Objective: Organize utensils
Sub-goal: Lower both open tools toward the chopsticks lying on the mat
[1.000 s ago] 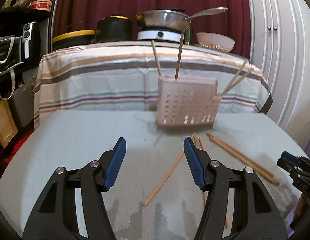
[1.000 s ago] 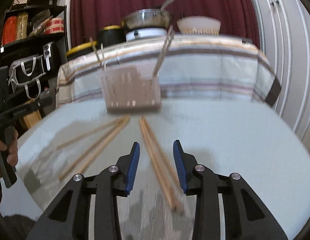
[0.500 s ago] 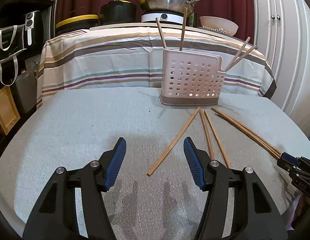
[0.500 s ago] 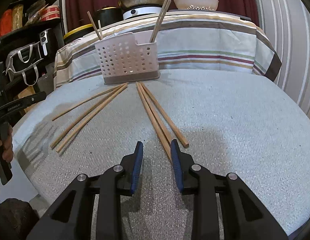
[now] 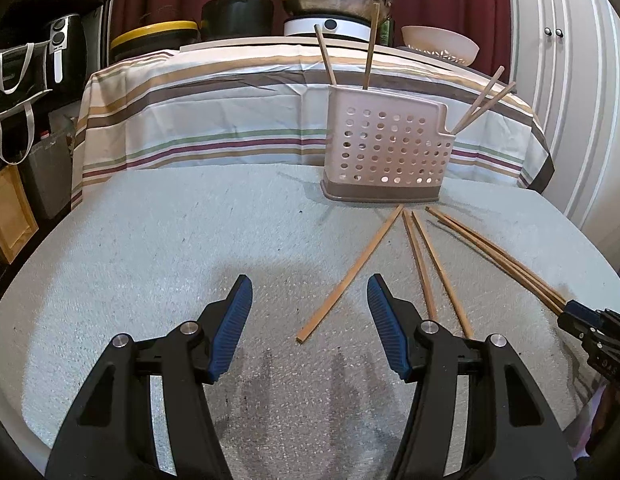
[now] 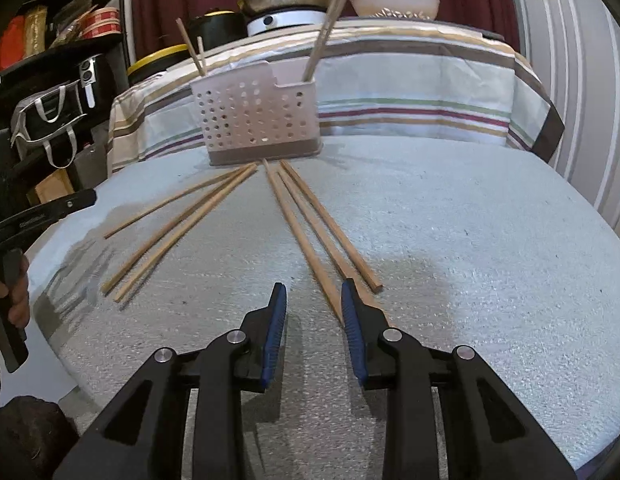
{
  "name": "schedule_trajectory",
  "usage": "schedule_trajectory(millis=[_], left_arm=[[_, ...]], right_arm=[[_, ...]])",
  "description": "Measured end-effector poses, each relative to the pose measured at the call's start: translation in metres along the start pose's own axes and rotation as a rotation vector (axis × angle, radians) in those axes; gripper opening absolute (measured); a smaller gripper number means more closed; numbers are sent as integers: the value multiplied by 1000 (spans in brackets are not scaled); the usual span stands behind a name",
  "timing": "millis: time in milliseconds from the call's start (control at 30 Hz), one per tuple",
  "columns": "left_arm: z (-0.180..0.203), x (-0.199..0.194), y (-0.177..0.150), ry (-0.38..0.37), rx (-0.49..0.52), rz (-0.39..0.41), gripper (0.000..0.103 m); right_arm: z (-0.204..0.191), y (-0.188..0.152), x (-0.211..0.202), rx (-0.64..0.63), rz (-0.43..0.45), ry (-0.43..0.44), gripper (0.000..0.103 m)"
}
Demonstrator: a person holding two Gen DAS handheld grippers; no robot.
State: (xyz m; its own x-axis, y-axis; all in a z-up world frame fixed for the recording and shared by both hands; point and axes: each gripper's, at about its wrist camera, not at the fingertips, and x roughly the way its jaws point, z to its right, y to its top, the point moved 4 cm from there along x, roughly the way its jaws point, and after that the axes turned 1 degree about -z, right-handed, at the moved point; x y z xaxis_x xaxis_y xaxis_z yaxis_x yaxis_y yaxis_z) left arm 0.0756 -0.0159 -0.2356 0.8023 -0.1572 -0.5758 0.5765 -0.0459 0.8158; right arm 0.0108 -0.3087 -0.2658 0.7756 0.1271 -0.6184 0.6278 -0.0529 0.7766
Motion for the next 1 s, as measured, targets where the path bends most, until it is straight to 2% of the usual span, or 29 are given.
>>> schedule_trajectory(millis=[167,300,433,467,500,600,667,733,1000], left_arm=[[-2,3,-2,-2,-8,-10,58],[-2,3,-3,-3,-7,-11,58],[-4,5,-4,-2,-15,-18,58],[-5,6,-5,-3,-17,-20,58],[-5,6,-5,-5,-16,-23,58],[-4,8,-7,-9,-12,-32,58],[-3,10,-8,-16,-9,-42,58],[-3,13,-10,-26,-5,-59,52],[2,28,-9,-58,5,-116,50]], right_arm=[[-11,2,0,-27,-3,49,29],[-6,4,-3,-13,16,17,29],[-1,-2,6,4,-22,11,29],[-3,-3,6,0,-23,13,28],[-6,-2,7,-9,-25,20,21],[-11,-2,8,-28,-30,27,16],[-14,-1,9,-31,-30,33,15],[-16,-1,10,-37,-30,34,14],[-19,-1,10,-43,-30,35,14]])
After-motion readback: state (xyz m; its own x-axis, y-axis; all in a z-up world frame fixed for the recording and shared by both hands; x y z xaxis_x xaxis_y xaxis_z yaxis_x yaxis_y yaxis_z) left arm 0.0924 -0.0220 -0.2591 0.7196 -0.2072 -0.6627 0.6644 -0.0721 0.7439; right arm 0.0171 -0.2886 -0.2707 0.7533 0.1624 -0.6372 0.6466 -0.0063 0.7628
